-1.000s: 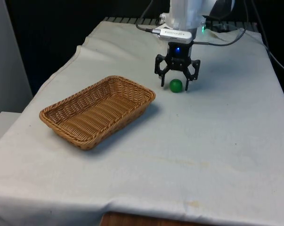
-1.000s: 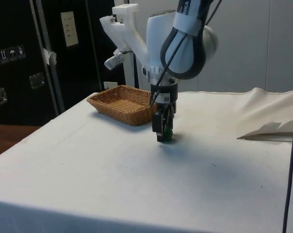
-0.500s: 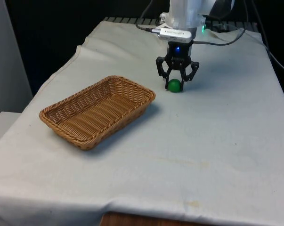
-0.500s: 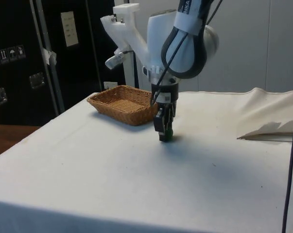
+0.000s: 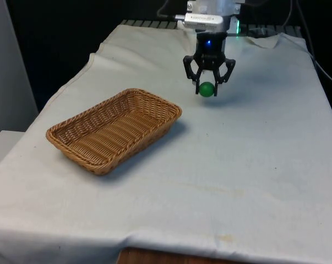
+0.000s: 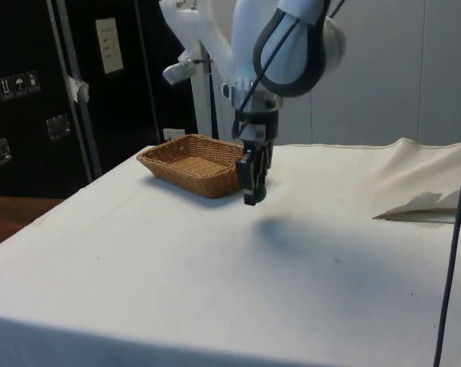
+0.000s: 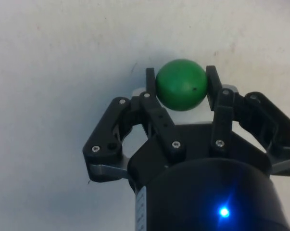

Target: Pick up the ball and place it into the basket.

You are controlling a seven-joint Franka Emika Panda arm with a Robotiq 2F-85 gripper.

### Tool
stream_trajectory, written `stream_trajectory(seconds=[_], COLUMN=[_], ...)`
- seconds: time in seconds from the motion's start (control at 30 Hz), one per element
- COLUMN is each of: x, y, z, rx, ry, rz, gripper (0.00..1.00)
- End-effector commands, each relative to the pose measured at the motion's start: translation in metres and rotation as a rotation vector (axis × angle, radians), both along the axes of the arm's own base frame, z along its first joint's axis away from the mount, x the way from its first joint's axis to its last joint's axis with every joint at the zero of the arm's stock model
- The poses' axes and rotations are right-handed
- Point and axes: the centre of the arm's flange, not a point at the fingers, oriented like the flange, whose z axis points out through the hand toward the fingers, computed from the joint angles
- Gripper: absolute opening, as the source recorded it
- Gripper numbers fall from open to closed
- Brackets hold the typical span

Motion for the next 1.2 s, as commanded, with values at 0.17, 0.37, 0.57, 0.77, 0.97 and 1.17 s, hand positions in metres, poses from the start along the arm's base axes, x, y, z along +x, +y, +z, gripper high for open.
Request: stream_trajectory(seconds=[0.17, 0.37, 0.57, 0.77, 0.97, 1.17], x=[0.002, 0.007, 0.013, 0.019, 0.029, 0.039], y=[-0.002, 0.001, 0.004, 0.006, 0.007, 0.007], z=[0.014, 0.035, 0.054, 0.069, 0.088, 0.104], rx=[0.003, 0.02, 0.033, 0.039, 0.043, 0.044], ry=[-0.002, -0.016, -0.025, -0.031, -0.035, -0.037], rz=[0.013, 0.033, 0.054, 0.069, 0.085, 0.095], gripper=[0.03, 0.03, 0.03, 0.03, 0.03, 0.03])
